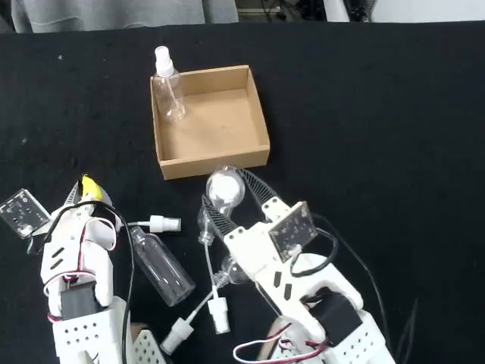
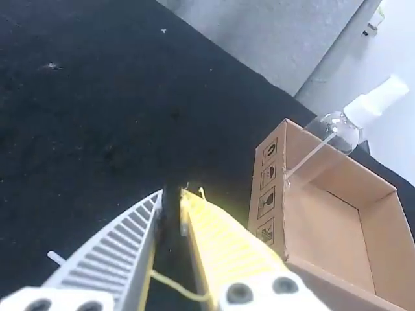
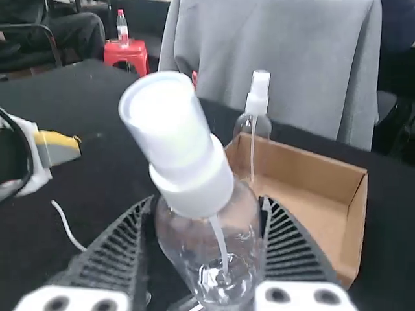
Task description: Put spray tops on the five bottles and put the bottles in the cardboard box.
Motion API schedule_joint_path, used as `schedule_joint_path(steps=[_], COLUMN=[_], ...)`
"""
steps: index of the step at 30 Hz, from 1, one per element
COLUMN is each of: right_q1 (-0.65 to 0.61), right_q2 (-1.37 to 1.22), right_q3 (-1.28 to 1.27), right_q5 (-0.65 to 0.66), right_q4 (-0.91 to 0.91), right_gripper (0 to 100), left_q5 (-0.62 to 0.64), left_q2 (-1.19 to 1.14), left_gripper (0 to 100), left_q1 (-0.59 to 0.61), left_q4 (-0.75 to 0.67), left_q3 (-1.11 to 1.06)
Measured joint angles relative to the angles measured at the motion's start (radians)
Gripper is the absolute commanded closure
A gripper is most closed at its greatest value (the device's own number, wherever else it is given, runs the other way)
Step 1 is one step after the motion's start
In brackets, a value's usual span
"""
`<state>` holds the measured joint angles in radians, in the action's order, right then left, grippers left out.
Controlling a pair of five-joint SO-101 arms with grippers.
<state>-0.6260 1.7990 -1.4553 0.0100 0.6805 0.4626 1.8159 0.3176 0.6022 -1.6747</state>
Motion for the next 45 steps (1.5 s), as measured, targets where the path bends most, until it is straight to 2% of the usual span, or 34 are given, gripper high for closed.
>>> schedule_joint_path(steps=[8, 23, 45], right_q1=[0.0, 0.0, 0.0], right_q2=[-0.012, -0.694, -1.292], right_q3=[0.133, 0.44, 0.678], right_q5=[0.002, 0.002, 0.002], right_q4=[-0.017, -0.235, -0.52], right_gripper=[89.2, 89.2, 89.2], left_q5=[0.0, 0.0, 0.0], left_q2=[0.0, 0.0, 0.0], left_gripper=[96, 96, 96], left_q1=[0.0, 0.0, 0.0], left_q4=[0.0, 0.0, 0.0], left_q3=[0.0, 0.0, 0.0])
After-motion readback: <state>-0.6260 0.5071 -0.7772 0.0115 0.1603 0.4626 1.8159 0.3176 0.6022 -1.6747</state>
